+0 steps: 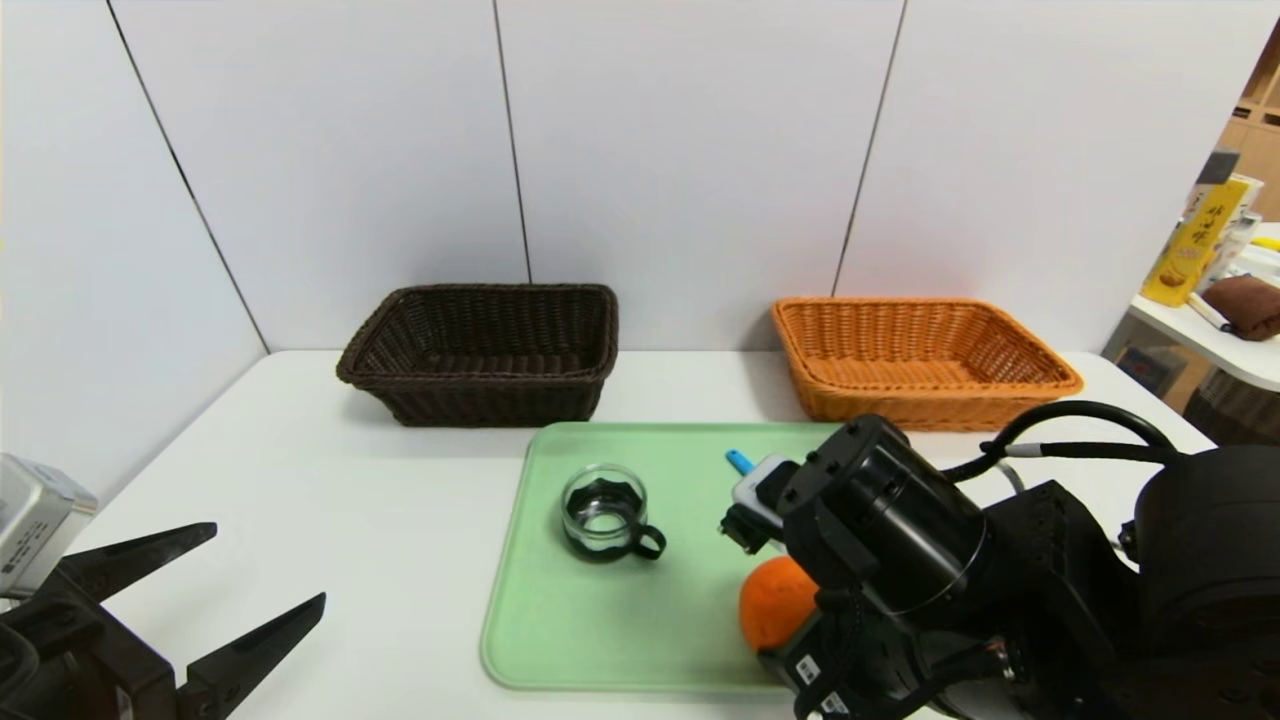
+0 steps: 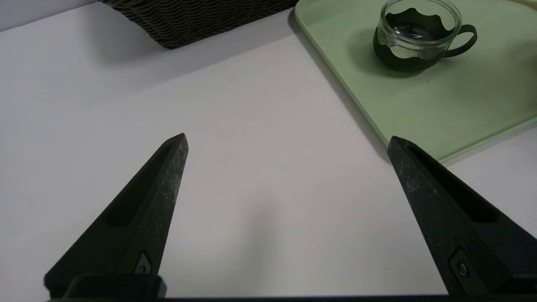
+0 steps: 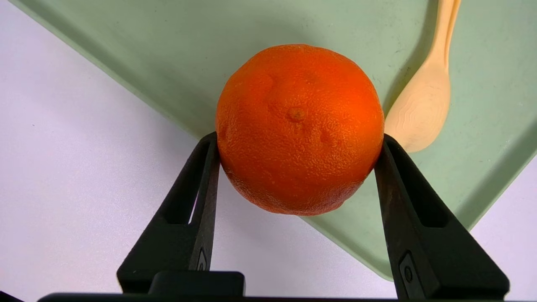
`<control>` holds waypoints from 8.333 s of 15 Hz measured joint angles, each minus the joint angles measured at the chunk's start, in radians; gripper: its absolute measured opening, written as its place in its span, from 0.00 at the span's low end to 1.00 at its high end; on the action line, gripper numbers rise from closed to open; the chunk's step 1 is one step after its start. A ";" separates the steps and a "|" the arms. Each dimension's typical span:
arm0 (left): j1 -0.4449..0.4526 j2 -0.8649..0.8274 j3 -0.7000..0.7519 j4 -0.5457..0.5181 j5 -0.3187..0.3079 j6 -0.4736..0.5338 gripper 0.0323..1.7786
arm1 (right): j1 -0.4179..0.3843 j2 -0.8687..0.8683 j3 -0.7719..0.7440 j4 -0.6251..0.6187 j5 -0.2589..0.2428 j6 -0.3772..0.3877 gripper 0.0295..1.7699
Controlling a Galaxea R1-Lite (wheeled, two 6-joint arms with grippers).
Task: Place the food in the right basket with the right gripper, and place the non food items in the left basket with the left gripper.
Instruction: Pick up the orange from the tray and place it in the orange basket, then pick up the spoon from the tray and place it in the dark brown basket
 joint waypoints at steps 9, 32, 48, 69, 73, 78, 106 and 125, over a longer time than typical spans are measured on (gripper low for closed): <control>0.001 -0.009 -0.001 0.000 0.001 0.001 0.95 | 0.000 -0.035 -0.026 0.000 -0.034 -0.014 0.59; 0.002 -0.034 -0.002 0.003 0.019 0.001 0.95 | -0.287 -0.182 -0.221 -0.261 -0.113 -0.306 0.59; 0.004 -0.043 0.016 0.019 0.024 0.001 0.95 | -0.696 0.101 -0.507 -0.345 0.010 -0.414 0.59; 0.004 -0.046 0.048 0.018 0.023 0.001 0.95 | -0.754 0.380 -0.951 0.188 0.036 -0.235 0.59; 0.005 -0.046 0.048 0.018 0.024 0.001 0.95 | -0.753 0.417 -0.940 0.193 0.036 -0.196 0.59; 0.004 -0.046 0.049 0.018 0.024 0.003 0.95 | -0.757 0.454 -0.933 0.193 0.036 -0.182 0.59; 0.003 -0.044 0.051 0.018 0.023 0.011 0.95 | -0.620 0.105 -0.746 0.251 0.064 -0.184 0.95; 0.001 -0.044 0.051 0.019 0.020 0.013 0.95 | -0.149 -0.195 -0.401 0.309 0.028 0.078 0.96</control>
